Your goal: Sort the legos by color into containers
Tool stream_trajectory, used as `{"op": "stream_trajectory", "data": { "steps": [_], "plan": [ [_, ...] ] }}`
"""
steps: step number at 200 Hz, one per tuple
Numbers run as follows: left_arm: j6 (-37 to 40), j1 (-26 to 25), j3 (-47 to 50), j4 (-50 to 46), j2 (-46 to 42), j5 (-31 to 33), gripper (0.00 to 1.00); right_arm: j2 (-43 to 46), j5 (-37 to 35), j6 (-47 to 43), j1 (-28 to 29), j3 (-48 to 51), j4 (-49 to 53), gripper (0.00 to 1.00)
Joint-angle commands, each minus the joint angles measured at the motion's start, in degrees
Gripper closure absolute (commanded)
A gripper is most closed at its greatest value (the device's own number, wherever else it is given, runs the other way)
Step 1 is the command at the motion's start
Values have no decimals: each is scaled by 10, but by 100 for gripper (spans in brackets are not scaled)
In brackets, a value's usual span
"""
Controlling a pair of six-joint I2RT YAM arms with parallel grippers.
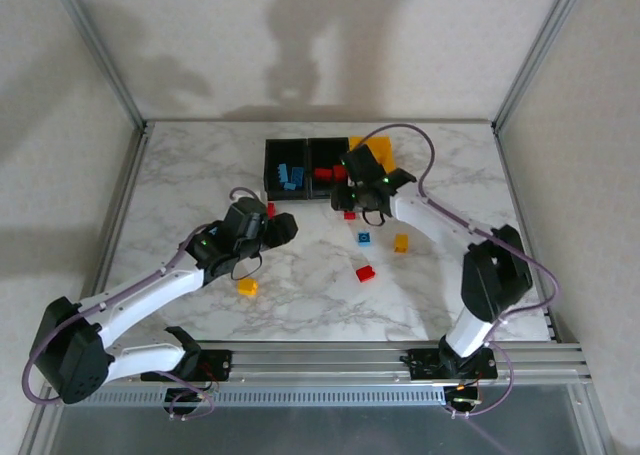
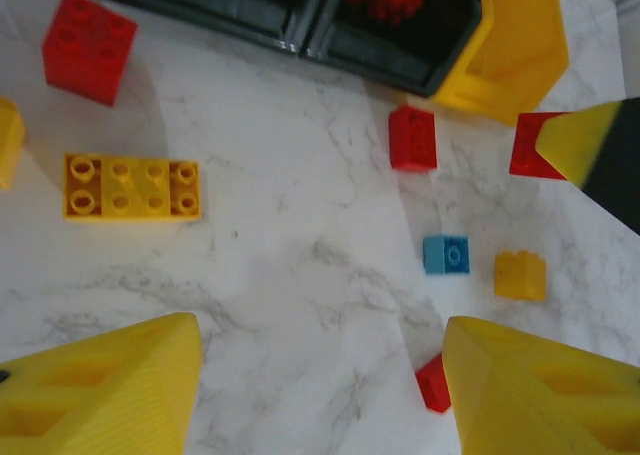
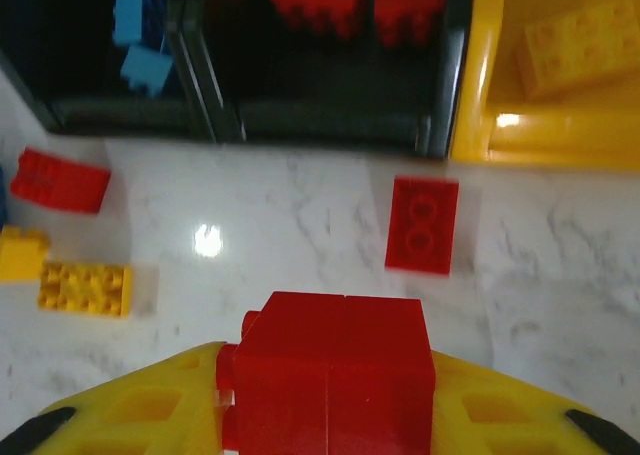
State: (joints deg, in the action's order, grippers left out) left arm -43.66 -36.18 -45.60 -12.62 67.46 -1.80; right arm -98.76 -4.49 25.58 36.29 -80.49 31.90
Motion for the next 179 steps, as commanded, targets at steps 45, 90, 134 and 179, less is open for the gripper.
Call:
{"op": "stream_trajectory", "data": {
  "steps": [45, 90, 134, 179],
  "plan": [
    [19, 35, -43, 0, 32, 5, 35, -163, 2, -40, -36, -199, 7, 60],
    [12, 40, -30, -1, 22, 6, 35, -256, 6, -44, -41, -301, 28, 59],
    [8, 41, -21, 0, 15, 2, 35, -304, 19, -41, -41, -338, 31, 56],
    [7, 42, -17, 0, 14, 1, 35, -330, 26, -38, -42, -356, 27, 54]
  ]
}}
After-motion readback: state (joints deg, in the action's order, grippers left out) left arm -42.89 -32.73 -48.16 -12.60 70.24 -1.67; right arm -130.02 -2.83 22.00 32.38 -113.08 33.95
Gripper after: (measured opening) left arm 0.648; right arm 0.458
